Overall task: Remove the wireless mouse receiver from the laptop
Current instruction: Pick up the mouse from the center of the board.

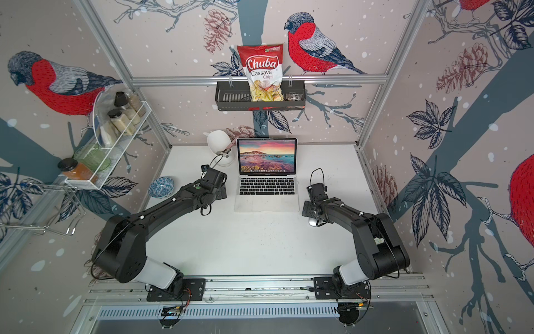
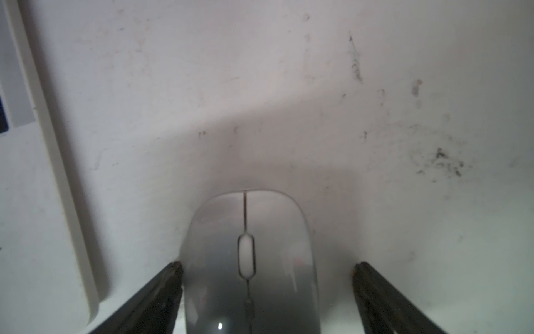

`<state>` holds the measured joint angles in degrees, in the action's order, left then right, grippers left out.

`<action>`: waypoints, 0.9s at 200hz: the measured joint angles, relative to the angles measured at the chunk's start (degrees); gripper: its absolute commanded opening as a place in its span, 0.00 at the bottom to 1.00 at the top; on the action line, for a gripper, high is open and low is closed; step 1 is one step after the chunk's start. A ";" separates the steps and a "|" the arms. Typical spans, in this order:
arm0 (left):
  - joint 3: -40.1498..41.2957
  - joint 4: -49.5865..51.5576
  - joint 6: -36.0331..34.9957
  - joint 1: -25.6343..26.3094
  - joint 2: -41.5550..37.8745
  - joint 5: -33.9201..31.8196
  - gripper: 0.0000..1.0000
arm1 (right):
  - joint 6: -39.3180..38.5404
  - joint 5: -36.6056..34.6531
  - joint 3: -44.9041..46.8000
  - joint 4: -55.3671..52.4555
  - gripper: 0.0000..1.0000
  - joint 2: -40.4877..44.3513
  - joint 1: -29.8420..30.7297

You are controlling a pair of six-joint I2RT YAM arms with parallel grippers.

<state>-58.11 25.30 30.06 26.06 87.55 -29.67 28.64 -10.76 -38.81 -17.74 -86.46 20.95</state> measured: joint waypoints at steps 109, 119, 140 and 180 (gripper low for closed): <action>-2.16 5.33 1.03 0.00 1.90 2.27 0.98 | 1.55 3.69 -0.85 -6.03 0.92 1.53 4.85; -2.19 5.35 1.03 0.00 1.95 2.47 0.98 | 1.77 3.87 -0.59 -6.10 0.90 1.75 4.85; -2.73 5.38 1.03 0.00 2.62 2.62 0.98 | 2.80 3.85 0.02 -6.14 0.88 2.40 4.87; -2.99 5.33 0.98 0.00 4.26 2.93 0.98 | 6.03 4.48 1.68 -6.34 0.81 4.74 4.76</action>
<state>-61.10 30.63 31.05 26.06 91.81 -26.74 34.68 -6.28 -37.12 -24.08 -81.71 25.71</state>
